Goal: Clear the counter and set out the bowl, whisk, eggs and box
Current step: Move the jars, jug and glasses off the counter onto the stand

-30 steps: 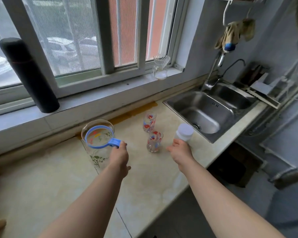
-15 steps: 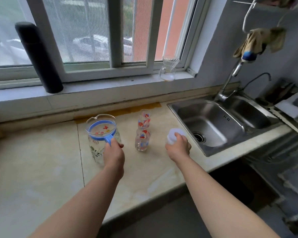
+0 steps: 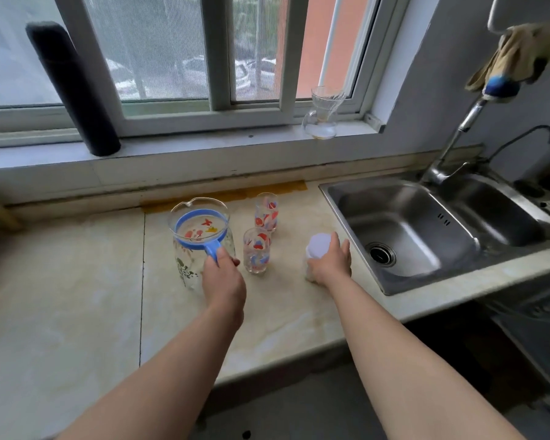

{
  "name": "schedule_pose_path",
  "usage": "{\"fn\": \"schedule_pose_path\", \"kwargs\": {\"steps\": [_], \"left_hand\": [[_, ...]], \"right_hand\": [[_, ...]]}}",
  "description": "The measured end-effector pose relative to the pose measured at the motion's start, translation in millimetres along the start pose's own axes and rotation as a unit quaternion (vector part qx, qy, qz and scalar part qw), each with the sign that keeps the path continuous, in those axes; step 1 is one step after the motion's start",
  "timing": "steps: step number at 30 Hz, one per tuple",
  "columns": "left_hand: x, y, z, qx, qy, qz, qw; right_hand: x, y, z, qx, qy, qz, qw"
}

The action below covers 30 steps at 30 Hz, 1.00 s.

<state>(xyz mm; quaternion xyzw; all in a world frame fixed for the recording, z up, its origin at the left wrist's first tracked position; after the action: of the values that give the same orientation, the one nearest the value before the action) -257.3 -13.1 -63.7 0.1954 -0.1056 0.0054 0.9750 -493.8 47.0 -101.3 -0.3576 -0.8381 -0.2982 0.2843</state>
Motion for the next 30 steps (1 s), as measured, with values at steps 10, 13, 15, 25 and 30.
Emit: {"fn": "schedule_pose_path", "kwargs": {"steps": [10, 13, 15, 25, 30], "left_hand": [[-8.6, -11.1, -4.3, -0.004, 0.004, 0.003, 1.0], [-8.5, -13.0, -3.0, -0.001, 0.0, 0.003, 1.0], [-8.3, -14.5, -2.0, -0.003, -0.003, 0.0, 1.0], [4.7, -10.1, 8.8, -0.004, 0.006, -0.018, 1.0], [23.5, -5.0, 20.8, -0.019, 0.024, -0.026, 0.999]], "right_hand": [[-3.8, -12.8, 7.0, -0.026, -0.101, 0.005, 0.995], [0.1, -10.0, 8.5, -0.038, -0.114, 0.019, 0.993], [1.9, -5.6, 10.0, -0.042, -0.119, 0.024, 0.992], [21.7, 31.4, -15.5, -0.032, -0.132, -0.009, 0.991], [36.4, 59.0, -60.9, 0.031, -0.128, -0.034, 0.991]]}}
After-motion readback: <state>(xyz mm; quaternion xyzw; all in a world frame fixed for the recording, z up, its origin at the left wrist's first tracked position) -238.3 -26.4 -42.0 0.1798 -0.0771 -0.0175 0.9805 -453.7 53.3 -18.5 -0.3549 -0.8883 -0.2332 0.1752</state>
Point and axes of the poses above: each hand's wrist, its own y-axis away from the middle knuckle, its own x-axis out of the back of the hand, z = x × y, the point moved 7 cm from there along -y, towards the middle knuckle, and after that the axes turned 6 degrees about -y, right-handed, at the moved point
